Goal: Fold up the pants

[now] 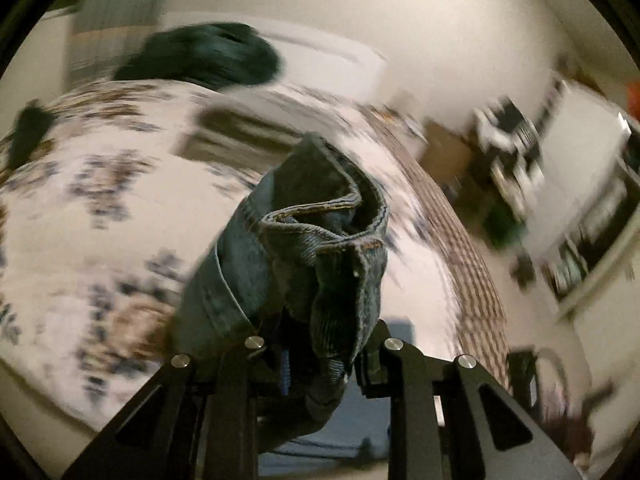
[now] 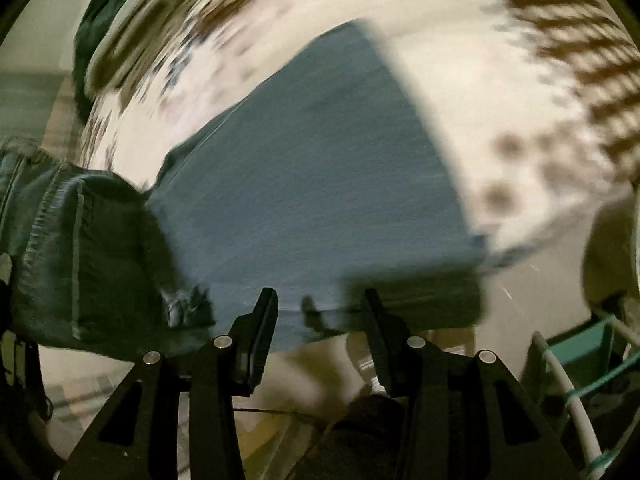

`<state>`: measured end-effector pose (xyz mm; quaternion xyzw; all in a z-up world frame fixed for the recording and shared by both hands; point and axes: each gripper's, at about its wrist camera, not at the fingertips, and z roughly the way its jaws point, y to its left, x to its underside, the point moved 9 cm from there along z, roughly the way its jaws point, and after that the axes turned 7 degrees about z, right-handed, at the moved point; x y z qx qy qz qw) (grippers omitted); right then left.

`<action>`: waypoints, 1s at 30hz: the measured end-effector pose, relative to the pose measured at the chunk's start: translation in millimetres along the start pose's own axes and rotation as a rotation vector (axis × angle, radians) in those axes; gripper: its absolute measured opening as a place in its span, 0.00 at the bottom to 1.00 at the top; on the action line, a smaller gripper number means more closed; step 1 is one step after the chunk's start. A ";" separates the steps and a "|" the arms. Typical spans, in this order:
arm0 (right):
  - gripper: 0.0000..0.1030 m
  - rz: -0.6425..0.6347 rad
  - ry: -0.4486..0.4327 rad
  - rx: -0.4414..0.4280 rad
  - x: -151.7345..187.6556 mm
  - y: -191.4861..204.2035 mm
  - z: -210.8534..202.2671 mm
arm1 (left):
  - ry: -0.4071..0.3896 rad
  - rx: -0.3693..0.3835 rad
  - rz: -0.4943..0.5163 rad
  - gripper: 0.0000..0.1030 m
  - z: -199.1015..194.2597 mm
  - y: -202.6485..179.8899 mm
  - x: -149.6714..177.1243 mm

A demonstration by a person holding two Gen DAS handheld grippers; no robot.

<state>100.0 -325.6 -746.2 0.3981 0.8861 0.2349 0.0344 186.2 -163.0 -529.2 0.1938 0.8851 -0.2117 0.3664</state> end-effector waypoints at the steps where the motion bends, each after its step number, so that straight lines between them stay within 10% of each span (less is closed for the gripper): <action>1: 0.45 0.022 -0.012 0.009 -3.9 -12.7 -6.7 | 0.028 0.019 0.039 0.19 12.4 -18.9 8.5; 9: 0.45 0.125 -0.082 0.104 -33.7 -102.5 -44.1 | 0.313 0.042 0.245 0.21 89.9 -99.8 76.5; 12: 0.60 0.134 -0.093 0.100 -45.4 -116.7 -54.1 | 0.336 0.043 0.233 0.28 84.8 -105.1 71.1; 16: 0.80 0.125 -0.115 0.036 -65.7 -115.6 -66.4 | 0.367 0.120 0.167 0.84 69.6 -103.5 61.9; 21: 0.91 0.074 -0.118 -0.111 -97.5 -78.4 -71.6 | 0.330 0.083 0.081 0.85 50.3 -63.5 39.8; 28: 0.90 -0.022 0.007 -0.118 -126.8 -23.7 -0.2 | 0.371 -0.126 -0.152 0.85 57.2 61.2 30.9; 29: 0.86 -0.002 0.036 -0.136 -128.6 -20.9 11.8 | 0.377 -0.151 -0.175 0.85 60.9 75.2 30.9; 30: 0.56 0.007 0.043 -0.174 -131.1 -15.3 17.6 | 0.382 -0.165 -0.199 0.85 64.8 87.3 30.9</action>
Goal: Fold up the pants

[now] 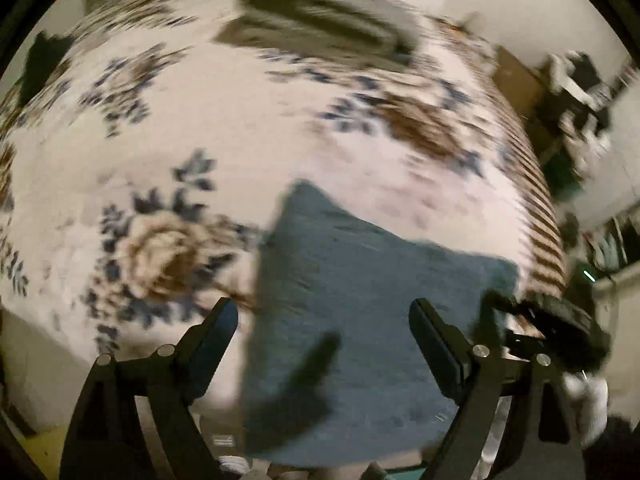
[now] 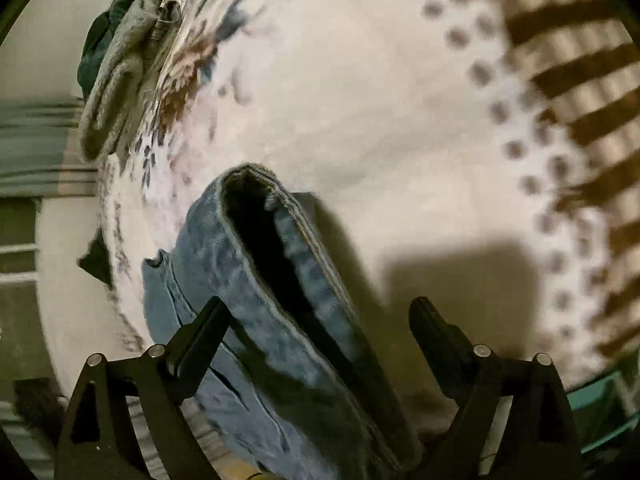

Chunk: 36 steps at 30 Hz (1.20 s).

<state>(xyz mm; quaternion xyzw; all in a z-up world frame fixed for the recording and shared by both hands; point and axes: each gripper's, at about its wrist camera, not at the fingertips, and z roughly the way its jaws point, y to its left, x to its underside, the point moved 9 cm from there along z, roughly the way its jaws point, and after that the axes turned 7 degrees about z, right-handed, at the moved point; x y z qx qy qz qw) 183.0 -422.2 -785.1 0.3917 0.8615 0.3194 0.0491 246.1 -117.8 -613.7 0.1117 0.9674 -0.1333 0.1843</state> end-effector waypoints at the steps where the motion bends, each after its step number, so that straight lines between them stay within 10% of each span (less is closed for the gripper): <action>1: 0.50 -0.006 -0.008 -0.044 0.0 6.8 0.9 | 0.003 -0.005 -0.019 0.85 4.3 7.2 -4.3; 19: 0.38 -0.057 -0.102 0.085 25.5 -8.8 -46.9 | 0.091 0.000 0.032 0.85 65.7 -16.6 -32.7; 23: 0.09 -0.110 -0.180 0.131 25.0 -0.4 -50.9 | 0.096 -0.005 0.022 0.85 62.0 -13.8 -32.3; 36: 0.08 0.087 -0.346 0.204 17.4 -61.6 -131.4 | 0.121 0.045 0.050 0.85 85.7 -36.2 -56.5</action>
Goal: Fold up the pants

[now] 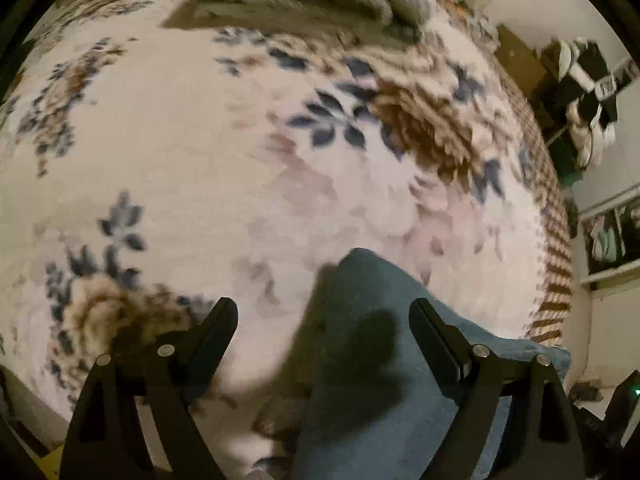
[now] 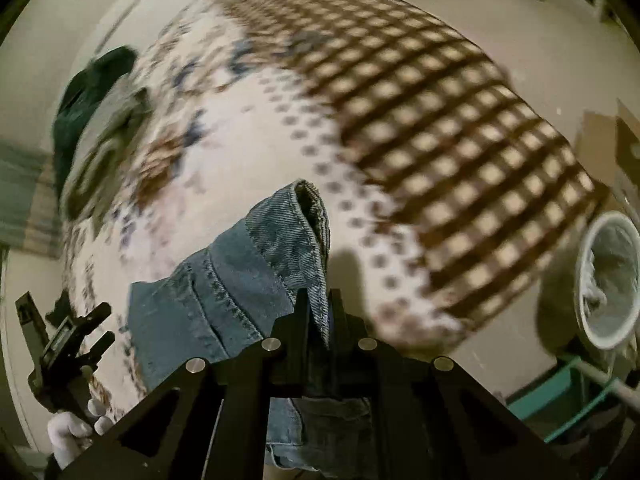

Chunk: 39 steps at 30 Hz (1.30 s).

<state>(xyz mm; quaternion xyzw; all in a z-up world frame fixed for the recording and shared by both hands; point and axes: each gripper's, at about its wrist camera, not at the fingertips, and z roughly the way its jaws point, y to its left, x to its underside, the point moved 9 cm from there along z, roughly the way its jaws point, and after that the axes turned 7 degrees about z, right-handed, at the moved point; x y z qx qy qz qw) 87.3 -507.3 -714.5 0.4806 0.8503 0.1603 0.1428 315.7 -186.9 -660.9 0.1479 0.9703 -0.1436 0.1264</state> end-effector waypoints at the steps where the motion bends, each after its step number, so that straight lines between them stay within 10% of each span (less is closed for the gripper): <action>1: 0.08 0.022 0.003 0.008 -2.6 -8.7 3.7 | 0.021 0.007 0.007 0.85 11.2 -4.0 0.8; 8: 0.13 0.041 0.075 0.072 -10.9 -46.4 46.1 | 0.118 0.015 -0.004 0.95 56.5 5.6 0.2; 13: 0.60 0.099 0.117 0.037 -5.0 -63.8 33.8 | 0.060 0.061 0.010 0.95 9.3 0.1 14.6; 19: 0.92 0.278 0.181 -0.147 65.0 -79.0 6.7 | 0.096 0.171 -0.035 0.95 -13.2 -14.3 71.9; 27: 0.90 0.493 0.303 -0.397 134.2 -61.3 79.4 | 0.167 0.210 -0.001 0.98 33.4 -28.1 102.5; 29: 0.71 0.528 0.270 -0.460 134.4 -54.5 86.8 | 0.163 0.209 0.027 0.98 32.5 -30.4 100.1; 33: 0.53 0.499 0.176 -0.473 126.2 -41.5 67.3 | 0.164 0.212 0.035 0.98 28.9 -30.8 96.2; 39: 0.59 0.480 0.177 -0.468 127.4 -41.0 74.7 | 0.157 0.239 -0.004 0.98 33.6 -25.0 97.5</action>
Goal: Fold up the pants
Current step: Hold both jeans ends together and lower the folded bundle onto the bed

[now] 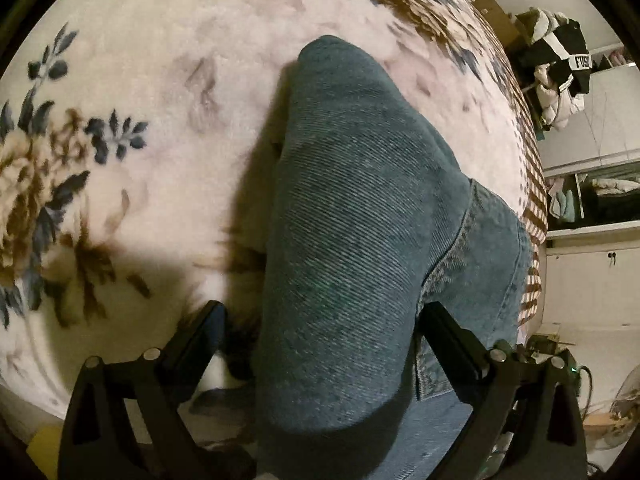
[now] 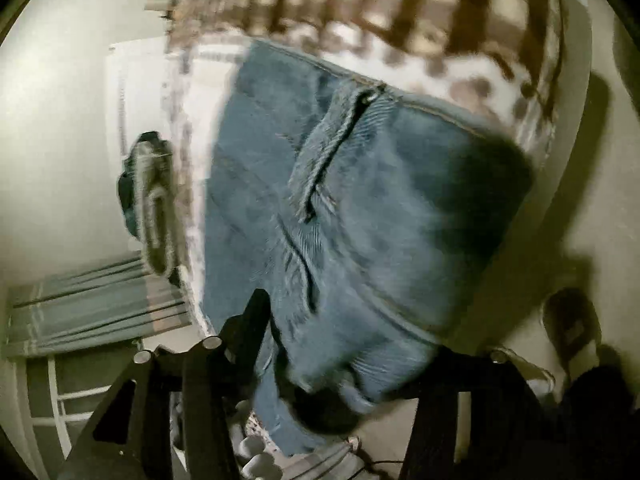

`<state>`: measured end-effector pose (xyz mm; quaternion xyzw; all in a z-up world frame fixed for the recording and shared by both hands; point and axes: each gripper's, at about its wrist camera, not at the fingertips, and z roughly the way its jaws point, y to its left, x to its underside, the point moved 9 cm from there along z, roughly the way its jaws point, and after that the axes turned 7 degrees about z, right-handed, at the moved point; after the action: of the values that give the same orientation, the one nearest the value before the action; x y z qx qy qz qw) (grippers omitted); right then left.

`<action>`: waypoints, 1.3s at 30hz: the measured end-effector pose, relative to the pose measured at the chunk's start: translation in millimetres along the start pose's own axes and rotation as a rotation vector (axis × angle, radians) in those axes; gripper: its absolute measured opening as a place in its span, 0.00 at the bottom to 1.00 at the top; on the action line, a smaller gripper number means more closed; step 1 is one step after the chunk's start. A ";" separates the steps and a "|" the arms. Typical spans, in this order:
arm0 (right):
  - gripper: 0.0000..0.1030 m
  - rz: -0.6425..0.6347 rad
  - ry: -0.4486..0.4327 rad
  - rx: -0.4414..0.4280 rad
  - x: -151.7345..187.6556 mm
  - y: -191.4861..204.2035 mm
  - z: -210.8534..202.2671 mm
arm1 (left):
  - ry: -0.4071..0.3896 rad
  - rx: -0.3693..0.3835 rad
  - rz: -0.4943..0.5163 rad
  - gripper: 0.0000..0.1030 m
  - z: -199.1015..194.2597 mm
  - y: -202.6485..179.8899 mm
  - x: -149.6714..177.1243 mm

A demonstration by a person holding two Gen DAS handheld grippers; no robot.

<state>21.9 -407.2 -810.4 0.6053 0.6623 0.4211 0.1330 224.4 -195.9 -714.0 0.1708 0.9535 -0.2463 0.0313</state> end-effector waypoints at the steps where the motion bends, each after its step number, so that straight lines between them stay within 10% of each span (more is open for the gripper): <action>1: 0.66 0.000 0.008 -0.002 -6.7 -0.9 0.3 | -0.005 0.006 -0.004 0.97 0.1 -0.3 -0.5; 4: 0.69 -0.061 0.019 0.004 -4.8 10.3 1.7 | -0.027 0.032 -0.022 0.95 -1.4 0.1 -2.1; 5: 0.67 -0.086 0.018 0.008 -1.9 12.7 1.3 | -0.040 0.053 -0.020 0.88 -3.4 -1.9 -2.6; 6: 0.56 -0.105 0.018 0.010 -2.7 13.7 0.4 | -0.050 0.072 -0.013 0.57 -6.8 -3.8 -2.0; 12: 0.34 -0.119 -0.011 0.027 2.6 18.4 -19.1 | -0.095 0.092 0.049 0.27 -35.7 -24.8 4.4; 26: 0.29 -0.250 0.031 -0.001 45.5 135.0 -63.7 | -0.183 0.089 0.026 0.22 -155.9 -71.3 -21.8; 39: 0.29 -0.398 -0.018 -0.088 61.6 362.6 -40.9 | -0.338 0.120 0.052 0.21 -272.5 -66.0 -213.1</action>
<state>229.7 -398.9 -504.2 0.4597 0.7485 0.4097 0.2461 408.7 -185.3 -414.2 0.1529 0.9135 -0.3271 0.1875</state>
